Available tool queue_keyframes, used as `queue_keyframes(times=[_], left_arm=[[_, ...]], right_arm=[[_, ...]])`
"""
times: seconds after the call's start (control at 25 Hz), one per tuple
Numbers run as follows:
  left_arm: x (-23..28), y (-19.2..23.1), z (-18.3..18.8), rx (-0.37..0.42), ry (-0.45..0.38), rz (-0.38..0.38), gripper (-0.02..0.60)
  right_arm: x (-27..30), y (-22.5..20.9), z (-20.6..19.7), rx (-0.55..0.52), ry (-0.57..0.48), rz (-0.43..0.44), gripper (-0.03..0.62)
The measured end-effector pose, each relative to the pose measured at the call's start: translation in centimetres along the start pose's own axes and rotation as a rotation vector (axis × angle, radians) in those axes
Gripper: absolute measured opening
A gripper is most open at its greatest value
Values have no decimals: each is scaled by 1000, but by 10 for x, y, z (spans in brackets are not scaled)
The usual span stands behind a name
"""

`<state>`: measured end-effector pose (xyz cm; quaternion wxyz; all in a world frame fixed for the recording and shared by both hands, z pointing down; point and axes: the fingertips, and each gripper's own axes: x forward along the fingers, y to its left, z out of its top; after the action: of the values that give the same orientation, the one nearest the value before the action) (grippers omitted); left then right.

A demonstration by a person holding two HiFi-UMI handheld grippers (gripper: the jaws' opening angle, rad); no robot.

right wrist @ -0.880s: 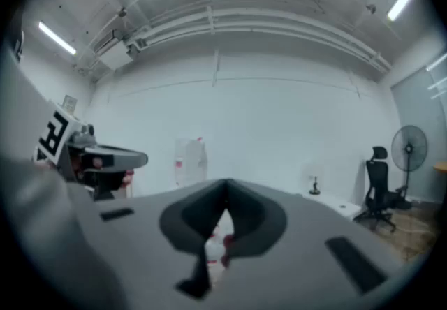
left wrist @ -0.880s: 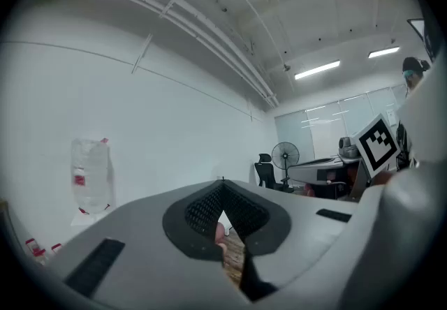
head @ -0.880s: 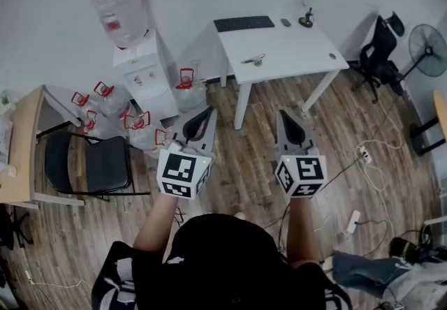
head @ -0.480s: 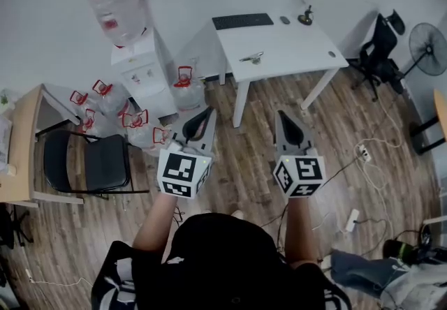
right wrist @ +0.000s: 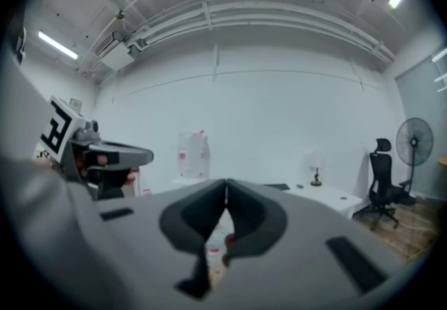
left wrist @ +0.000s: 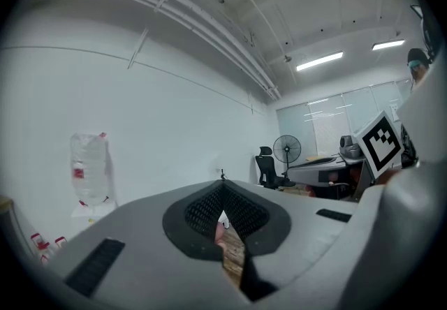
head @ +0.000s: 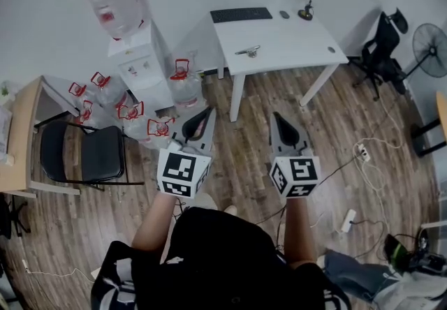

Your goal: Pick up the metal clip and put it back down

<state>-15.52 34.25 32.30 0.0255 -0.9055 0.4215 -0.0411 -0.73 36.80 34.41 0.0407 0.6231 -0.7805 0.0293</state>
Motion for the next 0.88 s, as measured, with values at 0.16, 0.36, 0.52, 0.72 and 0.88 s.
queue_keyframes(times=[0.16, 0.36, 0.52, 0.72, 0.88], left_arm=[[7, -17, -10, 4, 22, 2, 20], [18, -23, -15, 3, 38, -8, 20], [35, -26, -18, 4, 39, -15, 20], [63, -20, -21, 28, 42, -34, 20], [95, 2, -26, 4, 48, -33, 20]], right_arm=[[-5, -12, -16, 6, 31, 10, 35], [-3, -24, -21, -4, 39, 5, 35], [3, -36, -25, 1, 46, 0, 35], [28, -51, -27, 2, 50, -12, 35], [60, -66, -25, 1, 44, -30, 35]])
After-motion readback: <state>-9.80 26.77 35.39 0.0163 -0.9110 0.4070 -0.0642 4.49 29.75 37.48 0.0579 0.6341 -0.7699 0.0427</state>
